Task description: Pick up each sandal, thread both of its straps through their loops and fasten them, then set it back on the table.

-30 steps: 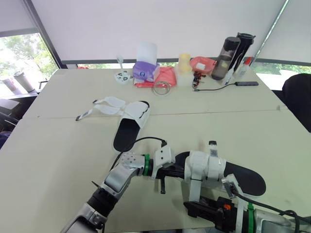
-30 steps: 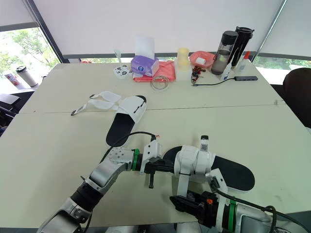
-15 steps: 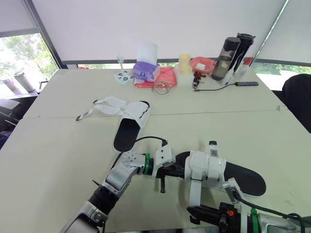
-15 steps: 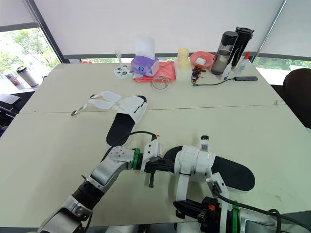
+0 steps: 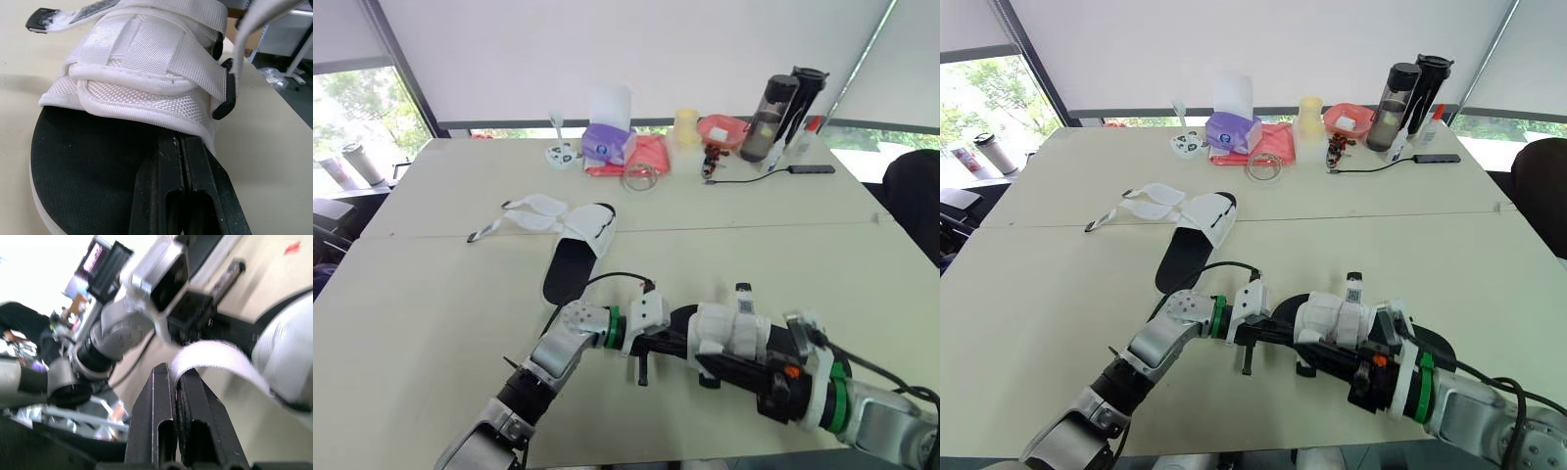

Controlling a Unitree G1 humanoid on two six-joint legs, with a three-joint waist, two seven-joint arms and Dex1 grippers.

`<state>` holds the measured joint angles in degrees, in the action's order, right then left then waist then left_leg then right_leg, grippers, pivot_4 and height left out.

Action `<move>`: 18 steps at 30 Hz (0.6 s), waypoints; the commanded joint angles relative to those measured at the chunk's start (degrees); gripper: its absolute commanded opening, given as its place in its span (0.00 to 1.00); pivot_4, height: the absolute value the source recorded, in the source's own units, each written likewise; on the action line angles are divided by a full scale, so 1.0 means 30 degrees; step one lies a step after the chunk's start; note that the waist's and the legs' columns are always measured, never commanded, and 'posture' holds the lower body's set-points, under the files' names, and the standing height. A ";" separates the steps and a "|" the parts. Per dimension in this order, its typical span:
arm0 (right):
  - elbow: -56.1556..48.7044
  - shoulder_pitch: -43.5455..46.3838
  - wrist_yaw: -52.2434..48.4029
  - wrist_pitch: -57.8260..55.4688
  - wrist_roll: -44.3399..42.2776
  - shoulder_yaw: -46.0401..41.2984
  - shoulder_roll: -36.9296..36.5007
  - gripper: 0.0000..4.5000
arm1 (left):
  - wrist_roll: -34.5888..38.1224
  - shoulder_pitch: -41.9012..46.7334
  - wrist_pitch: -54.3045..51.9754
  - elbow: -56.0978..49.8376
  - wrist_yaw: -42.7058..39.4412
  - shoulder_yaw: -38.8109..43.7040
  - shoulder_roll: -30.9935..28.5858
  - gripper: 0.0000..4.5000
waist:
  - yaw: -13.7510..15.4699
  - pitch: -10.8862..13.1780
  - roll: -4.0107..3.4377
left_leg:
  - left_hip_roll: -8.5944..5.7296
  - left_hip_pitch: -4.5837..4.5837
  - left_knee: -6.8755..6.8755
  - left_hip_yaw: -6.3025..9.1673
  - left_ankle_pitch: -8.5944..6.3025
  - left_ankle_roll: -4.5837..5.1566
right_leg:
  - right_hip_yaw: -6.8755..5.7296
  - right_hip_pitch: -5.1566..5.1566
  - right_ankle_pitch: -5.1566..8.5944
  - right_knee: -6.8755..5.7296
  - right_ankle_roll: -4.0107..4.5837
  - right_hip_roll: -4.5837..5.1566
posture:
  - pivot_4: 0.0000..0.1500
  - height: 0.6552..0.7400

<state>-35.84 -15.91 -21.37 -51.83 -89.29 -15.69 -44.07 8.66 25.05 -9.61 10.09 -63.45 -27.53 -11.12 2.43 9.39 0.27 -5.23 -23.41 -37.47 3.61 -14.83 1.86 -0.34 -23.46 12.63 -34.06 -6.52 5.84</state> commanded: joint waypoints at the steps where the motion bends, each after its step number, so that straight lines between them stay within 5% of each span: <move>1: 0.0157 0.1288 0.1072 0.0865 -0.2055 -0.0153 0.0376 0.02 | -0.0695 -0.0114 -0.0157 0.0654 0.0180 -0.0524 -0.0071 0.00 | -0.0023 0.0001 0.0001 | 0.0002 0.0000 0.0006 -0.0001 0.0001 0.0001 | 0.0000 -0.0007 0.0000 -0.0002 0.0000 -0.0001 | 1.00 1.00; 10: 0.1742 0.2143 0.3937 0.0999 -0.4361 0.0655 0.1401 0.02 | -0.0706 -0.0065 -0.0098 0.0722 0.0466 -0.0446 -0.0075 0.00 | -0.0078 -0.0002 -0.0009 | 0.0009 0.0002 0.0022 -0.0004 0.0002 0.0003 | 0.0004 -0.0027 -0.0002 -0.0017 0.0005 -0.0008 | 1.00 1.00; 13: 0.1762 0.2035 0.3938 0.0865 -0.4346 0.0783 0.1452 0.20 | -0.0722 -0.0065 -0.0061 0.0756 0.0483 -0.0413 -0.0095 0.00 | -0.0077 -0.0004 -0.0014 | 0.0010 0.0004 0.0024 -0.0004 0.0002 0.0003 | 0.0004 -0.0027 -0.0002 -0.0018 0.0006 -0.0010 | 1.00 1.00; 18: 0.2184 0.2454 0.4102 0.1040 -0.3251 0.0538 0.1262 0.77 | -0.0775 0.0009 0.0152 0.1024 0.0466 -0.0360 -0.0140 0.00 | -0.0068 -0.0005 -0.0013 | 0.0011 0.0007 0.0026 -0.0004 0.0002 0.0003 | 0.0003 -0.0023 -0.0002 -0.0016 0.0006 -0.0011 | 1.00 1.00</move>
<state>-29.24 -9.61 -9.02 -49.71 -99.65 -12.63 -39.91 8.15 25.55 -8.58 10.89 -62.16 -27.85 -10.67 2.23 9.37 0.23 -5.20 -23.39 -37.39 3.60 -14.82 1.87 -0.33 -23.53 12.63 -34.11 -6.50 5.80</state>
